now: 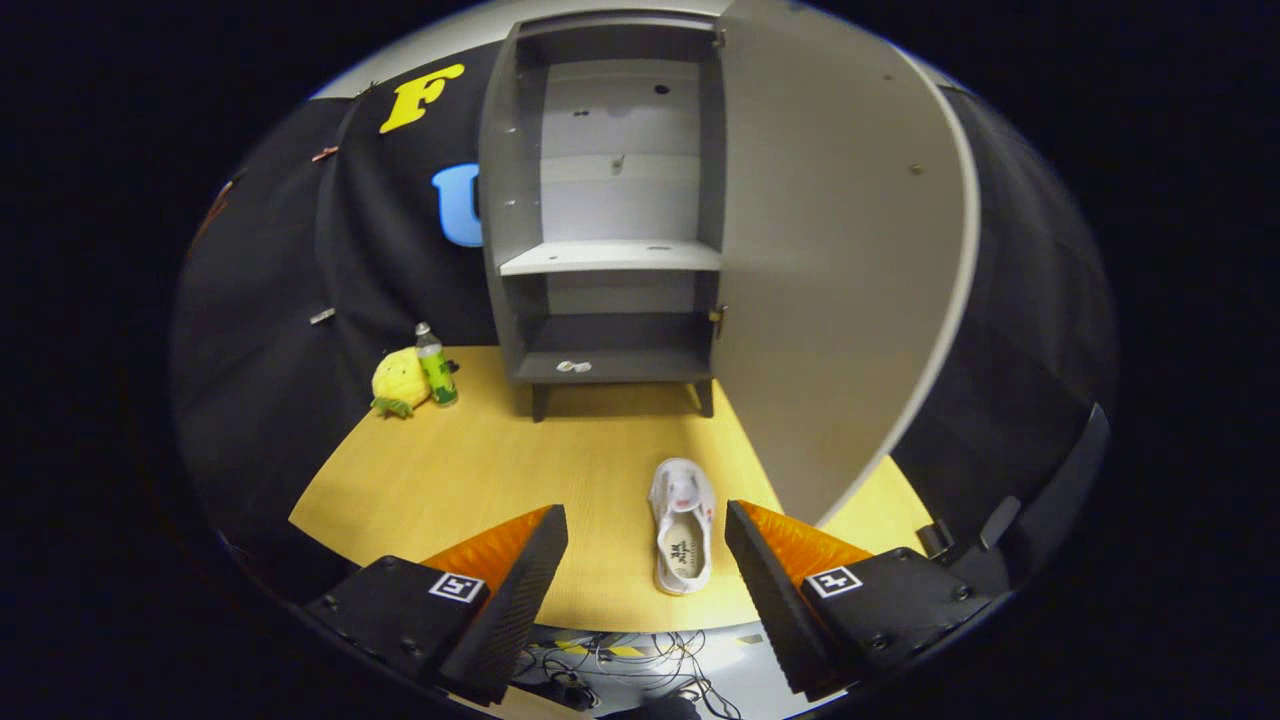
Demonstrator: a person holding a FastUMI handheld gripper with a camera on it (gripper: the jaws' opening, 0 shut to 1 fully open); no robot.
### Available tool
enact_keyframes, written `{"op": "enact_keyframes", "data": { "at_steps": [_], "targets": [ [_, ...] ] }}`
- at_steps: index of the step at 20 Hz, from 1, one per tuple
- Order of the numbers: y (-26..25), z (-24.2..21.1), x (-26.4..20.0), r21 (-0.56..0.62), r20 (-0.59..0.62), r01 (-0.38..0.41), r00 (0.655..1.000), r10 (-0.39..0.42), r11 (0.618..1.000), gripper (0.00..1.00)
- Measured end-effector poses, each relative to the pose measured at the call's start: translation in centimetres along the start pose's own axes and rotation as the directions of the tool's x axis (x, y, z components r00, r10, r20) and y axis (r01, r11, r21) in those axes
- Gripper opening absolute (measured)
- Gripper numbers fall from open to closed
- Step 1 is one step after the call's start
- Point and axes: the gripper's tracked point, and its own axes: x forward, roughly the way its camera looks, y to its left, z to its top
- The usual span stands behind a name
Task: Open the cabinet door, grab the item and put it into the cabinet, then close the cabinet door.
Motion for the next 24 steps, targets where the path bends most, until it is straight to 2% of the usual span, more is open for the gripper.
{"op": "enact_keyframes", "data": {
  "at_steps": [8,11,14,17,24],
  "targets": [
    [-0.6,-8.7,11.4,-0.079,-0.211,-0.088,0.975,0.069,0.993,0.99],
    [-1.7,-11.8,14.3,-0.097,-0.301,-0.118,0.950,0.084,0.988,0.99],
    [-2.4,-13.5,16.7,-0.088,-0.353,-0.150,0.929,0.110,0.985,0.99],
    [-2.2,-13.0,18.9,-0.060,-0.360,-0.175,0.922,0.142,0.983,0.98],
    [-3.0,-13.1,22.8,-0.107,-0.383,-0.074,0.923,0.028,0.992,0.96]
  ]
}}
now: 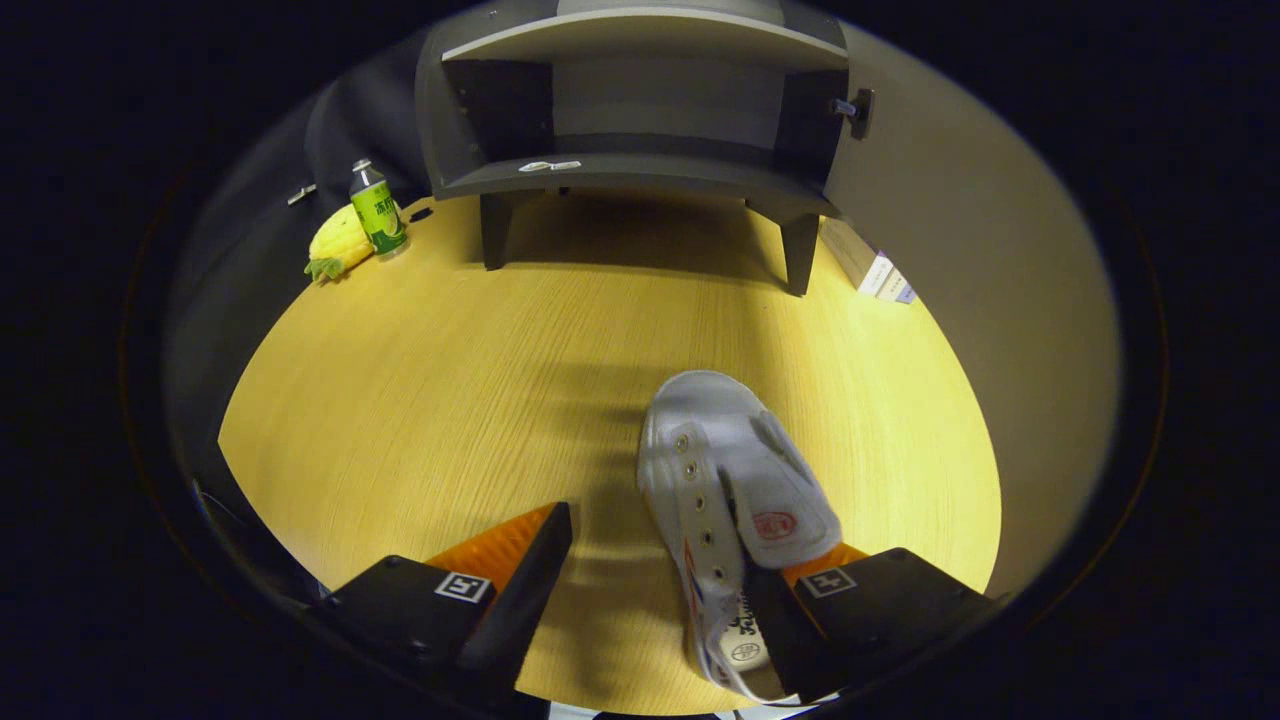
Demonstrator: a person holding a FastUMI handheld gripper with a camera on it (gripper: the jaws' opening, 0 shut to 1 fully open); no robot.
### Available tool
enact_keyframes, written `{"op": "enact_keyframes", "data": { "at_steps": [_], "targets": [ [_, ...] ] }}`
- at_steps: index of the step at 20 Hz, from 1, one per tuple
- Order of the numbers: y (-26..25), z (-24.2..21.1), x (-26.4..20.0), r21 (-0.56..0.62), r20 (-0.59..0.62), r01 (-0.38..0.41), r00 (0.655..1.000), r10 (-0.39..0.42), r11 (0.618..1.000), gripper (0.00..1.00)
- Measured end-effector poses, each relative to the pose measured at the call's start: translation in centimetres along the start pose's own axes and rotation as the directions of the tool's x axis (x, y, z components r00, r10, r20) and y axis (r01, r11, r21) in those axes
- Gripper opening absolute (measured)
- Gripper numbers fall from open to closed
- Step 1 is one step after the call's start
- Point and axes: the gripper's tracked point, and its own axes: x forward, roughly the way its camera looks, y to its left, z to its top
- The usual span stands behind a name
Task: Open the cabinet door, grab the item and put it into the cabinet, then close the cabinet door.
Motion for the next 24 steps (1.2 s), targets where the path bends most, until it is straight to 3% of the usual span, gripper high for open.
{"op": "enact_keyframes", "data": {
  "at_steps": [1,4,6,8,10,13,17,24],
  "targets": [
    [-0.5,0.0,0.3,-0.011,-0.002,0.032,0.999,-0.032,0.999,0.91],
    [-1.6,-0.3,0.4,-0.047,-0.018,0.073,0.997,-0.074,0.996,0.44],
    [-1.5,-0.4,0.5,-0.036,-0.040,0.065,0.997,-0.066,0.997,0.28],
    [-1.1,-0.5,0.4,-0.024,-0.060,0.049,0.997,-0.050,0.999,0.28],
    [-0.8,-0.6,0.6,-0.041,-0.057,0.053,0.997,-0.055,0.998,0.11],
    [-0.7,-0.7,0.6,-0.072,-0.067,0.051,0.996,-0.055,0.996,0.05],
    [-0.6,0.4,-0.7,0.031,-0.073,0.034,0.997,-0.032,0.999,0.05],
    [-0.4,7.0,-6.7,0.013,0.041,0.065,0.997,-0.066,0.998,0.05]
  ]
}}
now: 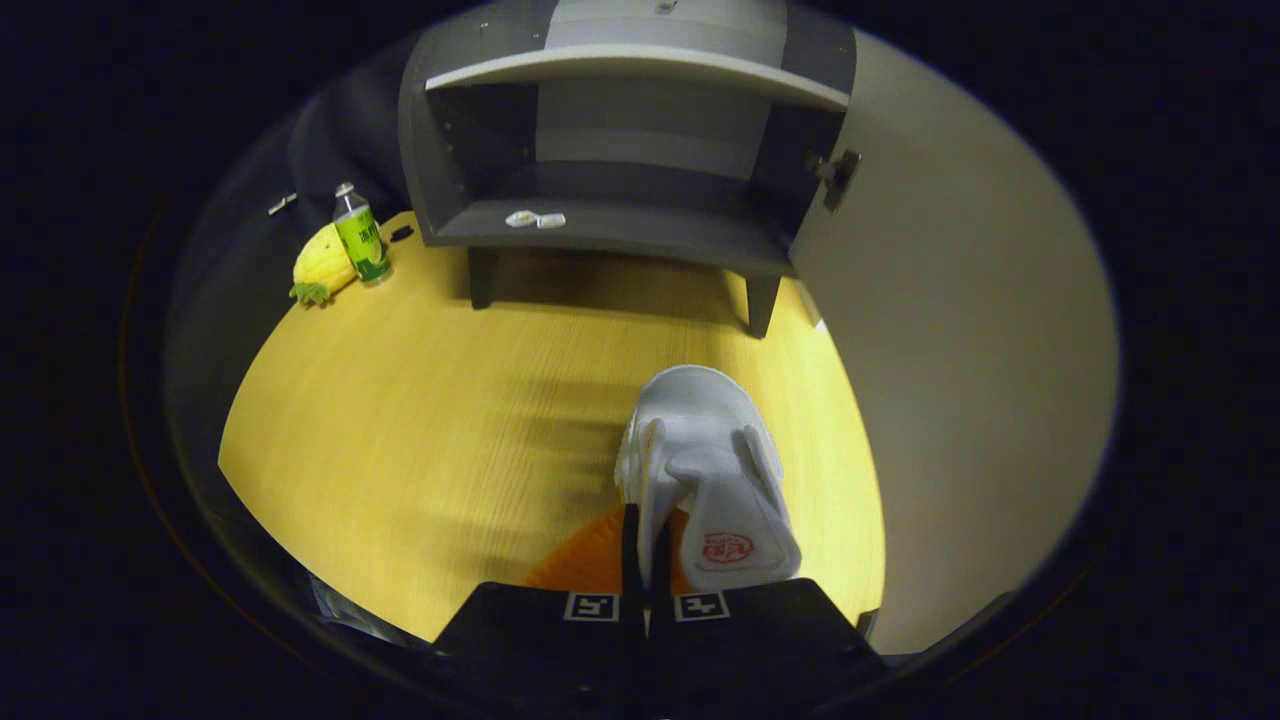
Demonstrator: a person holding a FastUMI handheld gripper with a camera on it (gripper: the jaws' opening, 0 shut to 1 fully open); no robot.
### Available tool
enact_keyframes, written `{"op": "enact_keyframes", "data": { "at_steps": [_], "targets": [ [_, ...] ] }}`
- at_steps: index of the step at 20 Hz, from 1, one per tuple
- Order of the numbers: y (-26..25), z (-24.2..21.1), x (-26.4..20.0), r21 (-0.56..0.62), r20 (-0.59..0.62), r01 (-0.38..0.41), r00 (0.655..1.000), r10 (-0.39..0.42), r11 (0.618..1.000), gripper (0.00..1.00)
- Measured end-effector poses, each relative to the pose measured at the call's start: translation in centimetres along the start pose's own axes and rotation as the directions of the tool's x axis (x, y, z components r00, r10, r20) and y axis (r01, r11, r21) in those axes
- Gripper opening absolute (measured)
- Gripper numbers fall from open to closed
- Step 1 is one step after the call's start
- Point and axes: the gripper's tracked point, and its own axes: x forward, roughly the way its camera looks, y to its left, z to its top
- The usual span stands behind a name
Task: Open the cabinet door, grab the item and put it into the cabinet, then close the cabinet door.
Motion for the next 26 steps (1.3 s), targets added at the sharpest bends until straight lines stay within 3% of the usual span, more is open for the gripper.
{"op": "enact_keyframes", "data": {
  "at_steps": [9,13,19,26],
  "targets": [
    [2.1,13.7,-8.7,0.053,0.184,-0.077,0.981,0.066,0.996,0.05],
    [3.0,20.6,-11.9,0.000,0.274,-0.091,0.958,0.088,0.996,0.05],
    [3.9,31.8,-13.0,-0.045,0.378,-0.081,0.921,0.092,0.996,0.05],
    [4.5,40.9,-8.3,-0.029,0.401,-0.077,0.912,0.082,0.997,0.05]
  ]
}}
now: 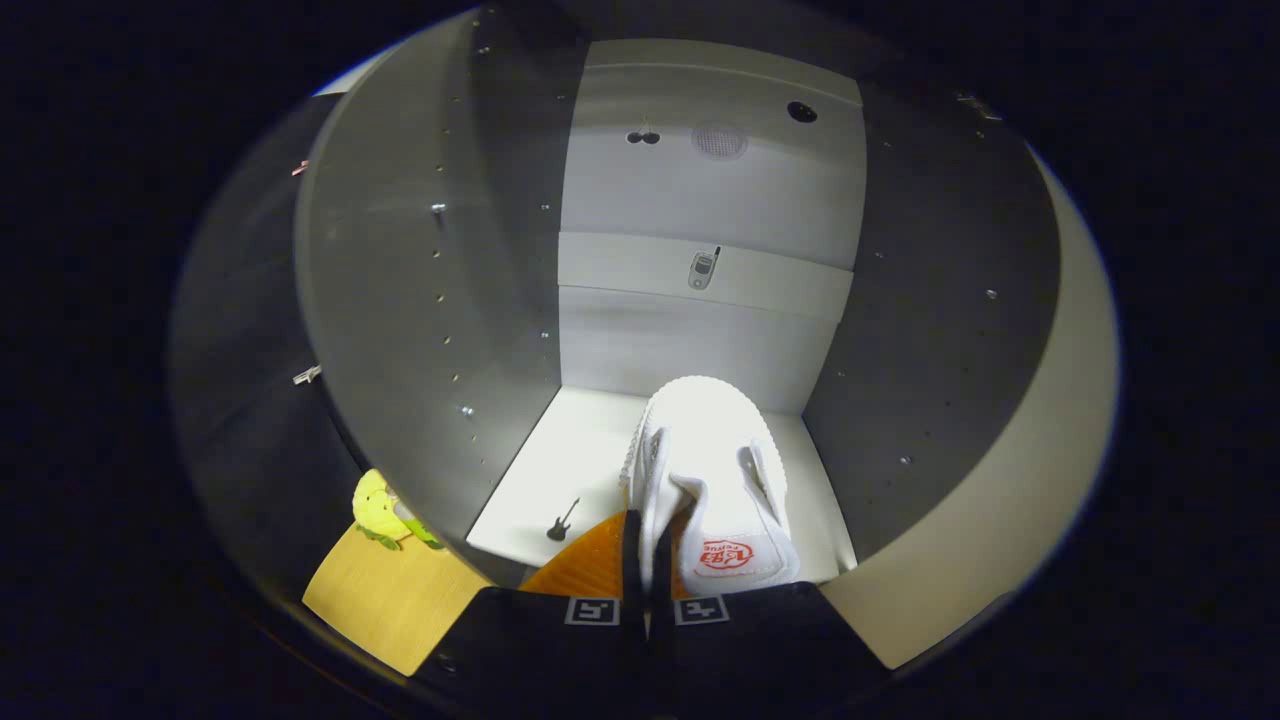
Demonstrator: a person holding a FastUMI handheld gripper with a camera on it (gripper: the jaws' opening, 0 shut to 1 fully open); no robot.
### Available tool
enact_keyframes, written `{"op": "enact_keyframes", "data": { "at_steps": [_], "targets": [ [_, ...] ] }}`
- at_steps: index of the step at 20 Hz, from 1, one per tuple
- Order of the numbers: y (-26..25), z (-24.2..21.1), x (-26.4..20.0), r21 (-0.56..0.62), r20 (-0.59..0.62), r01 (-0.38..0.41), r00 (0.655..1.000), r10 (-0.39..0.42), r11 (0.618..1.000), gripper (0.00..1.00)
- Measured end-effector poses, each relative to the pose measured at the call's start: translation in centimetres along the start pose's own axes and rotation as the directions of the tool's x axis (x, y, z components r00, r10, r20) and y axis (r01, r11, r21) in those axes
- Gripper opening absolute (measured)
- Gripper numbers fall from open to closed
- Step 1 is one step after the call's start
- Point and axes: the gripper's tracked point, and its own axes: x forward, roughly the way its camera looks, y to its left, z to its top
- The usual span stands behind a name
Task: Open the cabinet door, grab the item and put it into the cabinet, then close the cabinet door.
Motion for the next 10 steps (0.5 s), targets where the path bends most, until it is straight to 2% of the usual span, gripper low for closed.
{"op": "enact_keyframes", "data": {
  "at_steps": [7,10],
  "targets": [
    [-0.3,3.0,8.4,0.109,-0.030,0.014,0.999,-0.011,0.994,0.05],
    [-0.6,2.3,11.7,0.139,-0.065,0.041,0.997,-0.032,0.989,0.05]
  ]
}}
